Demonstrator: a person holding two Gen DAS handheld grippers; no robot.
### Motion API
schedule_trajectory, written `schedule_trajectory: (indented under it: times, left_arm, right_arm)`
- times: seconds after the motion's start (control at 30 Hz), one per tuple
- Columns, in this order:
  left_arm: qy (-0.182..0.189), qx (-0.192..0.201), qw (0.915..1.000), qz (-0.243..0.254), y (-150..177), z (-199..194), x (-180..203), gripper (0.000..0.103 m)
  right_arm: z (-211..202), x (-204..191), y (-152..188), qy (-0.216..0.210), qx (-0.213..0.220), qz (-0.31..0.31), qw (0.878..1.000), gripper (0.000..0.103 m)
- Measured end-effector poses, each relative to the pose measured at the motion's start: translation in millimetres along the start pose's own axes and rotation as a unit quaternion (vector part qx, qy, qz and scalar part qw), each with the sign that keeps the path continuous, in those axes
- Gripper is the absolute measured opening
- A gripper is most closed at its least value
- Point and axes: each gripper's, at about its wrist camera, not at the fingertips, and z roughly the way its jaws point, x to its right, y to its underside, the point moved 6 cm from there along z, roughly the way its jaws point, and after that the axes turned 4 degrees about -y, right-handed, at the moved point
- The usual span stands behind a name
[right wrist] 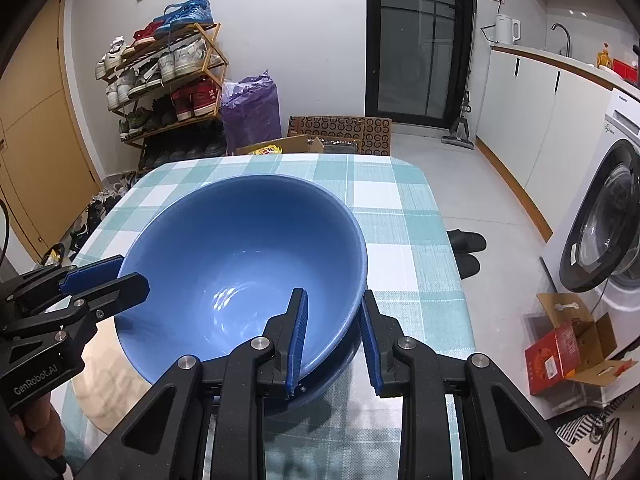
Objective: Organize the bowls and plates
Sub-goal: 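Open both grippers to release the bowl inside the smaller bowl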
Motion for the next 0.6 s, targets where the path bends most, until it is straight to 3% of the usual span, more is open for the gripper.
schedule_trajectory:
  times: [0.6]
  left_arm:
    - [-0.015,-0.020,0.9996,0.015,12.4,14.7,2.8,0.033]
  right_arm:
    - [12.0,-3.7,9.4,0.028,-0.010,-0.017,0.999,0.027]
